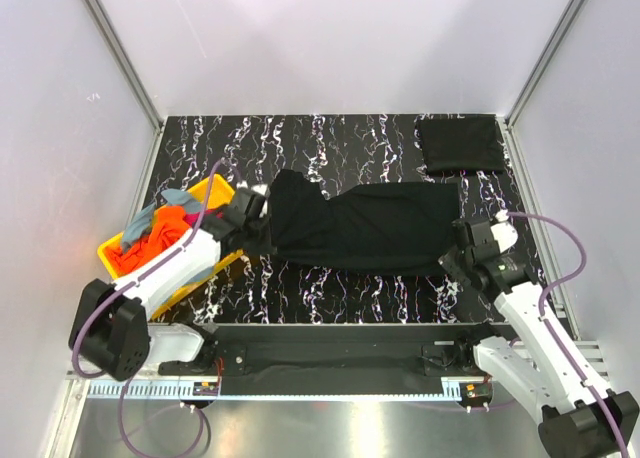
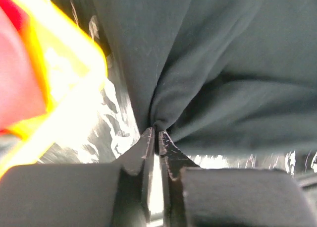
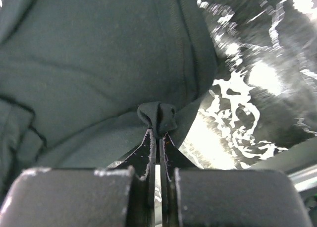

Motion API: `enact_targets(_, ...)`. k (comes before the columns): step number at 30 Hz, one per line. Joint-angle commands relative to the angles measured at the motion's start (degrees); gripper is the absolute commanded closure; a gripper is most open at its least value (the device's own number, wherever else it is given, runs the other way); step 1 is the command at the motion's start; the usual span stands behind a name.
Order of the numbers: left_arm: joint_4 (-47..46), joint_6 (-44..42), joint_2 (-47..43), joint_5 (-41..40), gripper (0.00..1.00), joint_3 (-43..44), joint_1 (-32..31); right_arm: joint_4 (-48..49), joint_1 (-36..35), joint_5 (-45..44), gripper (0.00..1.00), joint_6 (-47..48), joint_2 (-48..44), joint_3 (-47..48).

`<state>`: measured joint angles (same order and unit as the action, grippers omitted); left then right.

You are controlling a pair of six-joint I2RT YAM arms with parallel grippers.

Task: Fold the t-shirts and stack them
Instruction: Flatten the tshirt out

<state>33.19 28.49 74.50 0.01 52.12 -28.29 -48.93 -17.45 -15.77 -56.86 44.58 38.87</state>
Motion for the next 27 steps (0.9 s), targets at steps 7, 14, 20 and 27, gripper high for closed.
enact_targets(7, -10.09, 4.66, -6.48, 10.03, 0.57, -11.35, -4.58, -4.6, 2.77, -11.83, 1.0, -0.18, 3.67, 8.85)
enact_targets(14, -2.61, -9.74, 0.63, -1.49, 0.44, 10.58, -6.24, -1.27, 2.78, -6.82, 1.0, 1.05, 2.45, 5.25)
enact_targets(20, 0.56, -22.57, 17.5, -10.81, 0.36, 29.06, -12.92, 1.99, 2.77, -3.04, 1.0, 2.19, -1.77, 3.32)
enact_targets(27, 2.22, -28.05, 34.8, -15.83, 0.3, 38.49, -19.42, 4.19, 2.69, 1.18, 1.0, 2.28, -1.6, 1.56)
